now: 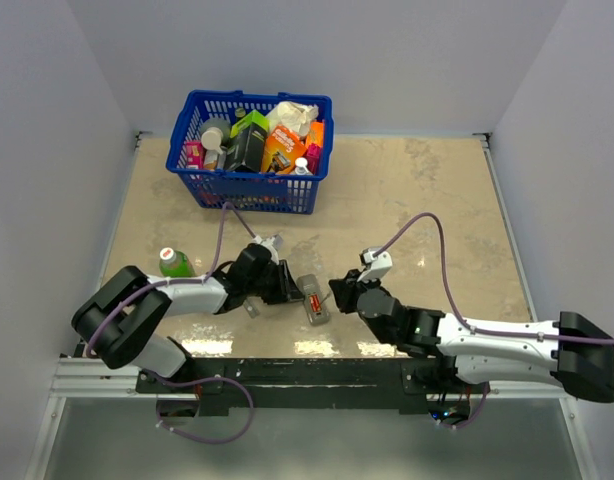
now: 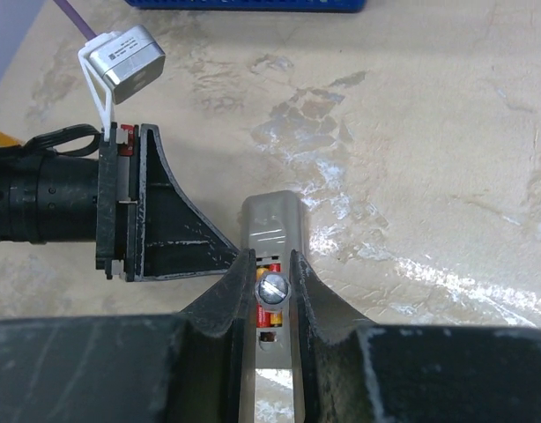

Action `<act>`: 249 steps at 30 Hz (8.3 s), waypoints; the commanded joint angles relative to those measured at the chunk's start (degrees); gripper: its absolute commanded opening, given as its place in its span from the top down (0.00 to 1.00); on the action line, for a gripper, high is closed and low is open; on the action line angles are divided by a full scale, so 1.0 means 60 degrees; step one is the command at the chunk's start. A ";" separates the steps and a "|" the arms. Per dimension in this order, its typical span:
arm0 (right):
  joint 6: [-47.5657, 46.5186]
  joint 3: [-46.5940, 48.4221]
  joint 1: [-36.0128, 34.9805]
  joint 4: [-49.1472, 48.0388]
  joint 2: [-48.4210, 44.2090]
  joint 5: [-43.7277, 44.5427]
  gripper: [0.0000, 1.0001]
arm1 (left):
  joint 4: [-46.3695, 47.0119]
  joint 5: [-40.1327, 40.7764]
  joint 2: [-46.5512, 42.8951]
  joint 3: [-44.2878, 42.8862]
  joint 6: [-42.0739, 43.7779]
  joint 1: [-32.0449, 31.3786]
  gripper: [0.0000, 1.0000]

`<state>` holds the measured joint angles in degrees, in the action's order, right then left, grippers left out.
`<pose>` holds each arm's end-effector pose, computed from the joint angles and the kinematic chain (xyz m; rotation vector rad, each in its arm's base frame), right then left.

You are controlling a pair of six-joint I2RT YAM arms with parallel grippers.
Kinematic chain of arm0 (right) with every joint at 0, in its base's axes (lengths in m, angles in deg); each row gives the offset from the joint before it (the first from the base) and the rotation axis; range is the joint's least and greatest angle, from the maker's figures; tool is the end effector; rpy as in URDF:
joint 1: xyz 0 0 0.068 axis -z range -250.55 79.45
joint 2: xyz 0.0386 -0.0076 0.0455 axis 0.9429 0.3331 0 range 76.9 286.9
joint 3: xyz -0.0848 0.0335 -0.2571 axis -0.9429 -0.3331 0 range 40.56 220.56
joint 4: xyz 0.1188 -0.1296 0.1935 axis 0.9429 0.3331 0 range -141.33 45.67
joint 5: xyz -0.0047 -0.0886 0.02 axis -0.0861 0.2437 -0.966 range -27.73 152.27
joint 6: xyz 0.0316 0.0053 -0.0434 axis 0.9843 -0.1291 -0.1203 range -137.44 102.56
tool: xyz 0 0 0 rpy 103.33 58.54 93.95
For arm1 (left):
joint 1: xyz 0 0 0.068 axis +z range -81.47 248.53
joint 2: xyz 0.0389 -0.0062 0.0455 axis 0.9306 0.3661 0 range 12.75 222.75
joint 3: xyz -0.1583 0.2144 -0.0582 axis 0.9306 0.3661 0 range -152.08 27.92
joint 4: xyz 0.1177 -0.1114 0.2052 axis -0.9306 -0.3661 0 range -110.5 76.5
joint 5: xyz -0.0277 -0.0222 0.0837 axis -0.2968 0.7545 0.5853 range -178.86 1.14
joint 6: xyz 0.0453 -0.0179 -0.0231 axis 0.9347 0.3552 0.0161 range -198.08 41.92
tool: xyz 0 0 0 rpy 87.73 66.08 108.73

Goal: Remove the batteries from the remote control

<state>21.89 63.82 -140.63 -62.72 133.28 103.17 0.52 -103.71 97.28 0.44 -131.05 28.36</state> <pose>0.0920 0.1854 0.2124 -0.0392 1.9012 0.6231 0.1911 -0.1733 0.1293 -0.1417 2.5623 -1.0381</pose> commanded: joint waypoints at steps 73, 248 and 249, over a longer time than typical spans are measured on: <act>-0.1722 -0.0933 -0.0975 -0.2231 0.1985 -0.2408 1.00 | -0.0155 -0.0030 -0.0099 -0.0136 0.0142 -0.0044 0.70; -0.0212 -0.0304 0.5602 -0.1865 0.0916 -0.8605 1.00 | -0.0682 0.0893 0.0721 -0.0795 -0.0034 -0.0997 0.70; -0.0212 -0.0275 0.5587 -0.1807 0.0887 -0.8605 1.00 | -0.0696 0.0864 0.0735 -0.0795 -0.0019 -0.0997 0.70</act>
<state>22.78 59.45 -107.23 -76.03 140.39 52.46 -5.08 -102.10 98.59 -3.01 -132.01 24.15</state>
